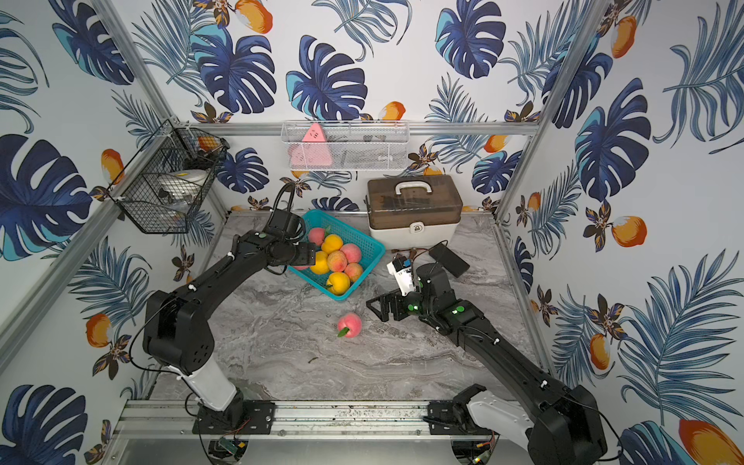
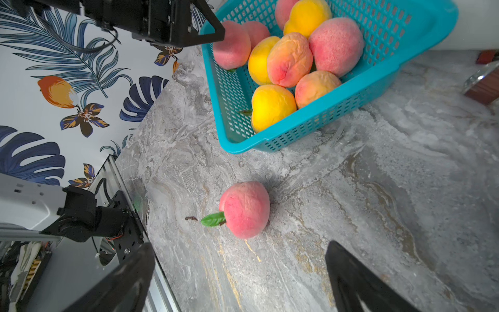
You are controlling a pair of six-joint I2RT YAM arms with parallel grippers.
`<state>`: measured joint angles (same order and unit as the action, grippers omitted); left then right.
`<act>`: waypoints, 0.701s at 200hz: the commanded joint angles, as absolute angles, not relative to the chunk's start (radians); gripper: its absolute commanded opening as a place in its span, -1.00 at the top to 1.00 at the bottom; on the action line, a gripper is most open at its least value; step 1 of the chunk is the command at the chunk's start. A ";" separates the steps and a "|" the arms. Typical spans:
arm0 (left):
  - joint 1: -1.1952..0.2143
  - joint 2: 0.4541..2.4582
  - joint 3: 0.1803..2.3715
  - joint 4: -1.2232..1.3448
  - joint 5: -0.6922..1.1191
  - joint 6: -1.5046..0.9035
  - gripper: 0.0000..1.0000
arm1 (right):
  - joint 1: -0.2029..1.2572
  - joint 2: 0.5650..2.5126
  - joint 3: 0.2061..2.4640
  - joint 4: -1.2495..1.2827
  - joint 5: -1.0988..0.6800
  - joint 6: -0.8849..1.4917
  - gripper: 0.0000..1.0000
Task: Put the peaches into the basket
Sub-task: Place the peach in the basket.
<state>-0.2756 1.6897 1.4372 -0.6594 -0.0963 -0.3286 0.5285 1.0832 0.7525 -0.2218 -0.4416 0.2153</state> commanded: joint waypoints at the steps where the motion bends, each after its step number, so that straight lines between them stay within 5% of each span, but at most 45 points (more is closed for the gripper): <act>1: -0.285 1.633 1.400 -0.681 -0.063 -0.339 -0.85 | 0.567 1.073 0.736 -0.222 -0.379 0.278 -1.00; 64: -0.323 1.420 1.240 -0.724 -0.003 -0.347 -0.93 | 0.783 1.153 0.660 -0.052 -0.256 0.370 -1.00; 140: -0.369 1.285 1.107 -0.759 0.204 -0.352 -0.98 | 0.834 1.286 0.644 0.068 -0.211 0.391 -1.00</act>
